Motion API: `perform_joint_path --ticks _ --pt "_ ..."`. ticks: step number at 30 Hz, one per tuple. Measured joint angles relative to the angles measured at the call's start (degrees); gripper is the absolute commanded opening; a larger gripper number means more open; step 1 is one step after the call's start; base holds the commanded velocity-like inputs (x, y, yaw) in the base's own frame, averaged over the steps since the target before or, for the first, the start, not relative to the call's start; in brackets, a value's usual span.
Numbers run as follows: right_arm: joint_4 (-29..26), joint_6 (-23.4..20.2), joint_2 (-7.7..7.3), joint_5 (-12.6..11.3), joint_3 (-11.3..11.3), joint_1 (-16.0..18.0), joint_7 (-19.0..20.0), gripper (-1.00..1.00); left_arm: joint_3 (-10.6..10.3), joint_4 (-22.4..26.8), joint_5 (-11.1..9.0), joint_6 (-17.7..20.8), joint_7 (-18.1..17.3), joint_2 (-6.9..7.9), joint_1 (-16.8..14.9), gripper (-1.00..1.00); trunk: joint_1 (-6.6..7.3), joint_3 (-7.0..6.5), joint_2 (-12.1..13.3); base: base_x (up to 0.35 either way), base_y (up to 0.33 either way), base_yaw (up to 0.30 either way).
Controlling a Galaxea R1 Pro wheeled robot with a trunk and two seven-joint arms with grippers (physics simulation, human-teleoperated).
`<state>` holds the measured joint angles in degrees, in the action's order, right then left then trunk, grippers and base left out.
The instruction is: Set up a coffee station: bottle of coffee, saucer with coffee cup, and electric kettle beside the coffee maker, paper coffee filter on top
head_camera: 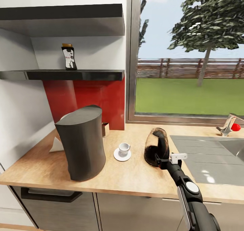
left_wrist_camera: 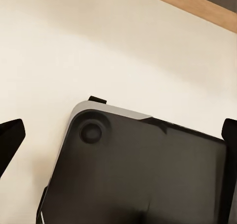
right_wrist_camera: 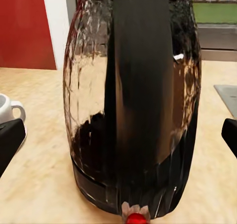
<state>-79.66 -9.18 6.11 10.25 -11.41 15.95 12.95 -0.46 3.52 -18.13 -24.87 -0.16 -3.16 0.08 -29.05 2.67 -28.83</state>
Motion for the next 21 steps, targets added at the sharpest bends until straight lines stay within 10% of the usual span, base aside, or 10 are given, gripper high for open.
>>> perform_joint_path --ticks 21 --pt "1.9 0.54 -0.38 0.01 -0.15 0.0 -0.08 1.0 0.07 0.0 -0.09 0.07 0.0 0.09 0.0 1.0 0.02 0.0 -0.01 0.059 0.0 0.0"
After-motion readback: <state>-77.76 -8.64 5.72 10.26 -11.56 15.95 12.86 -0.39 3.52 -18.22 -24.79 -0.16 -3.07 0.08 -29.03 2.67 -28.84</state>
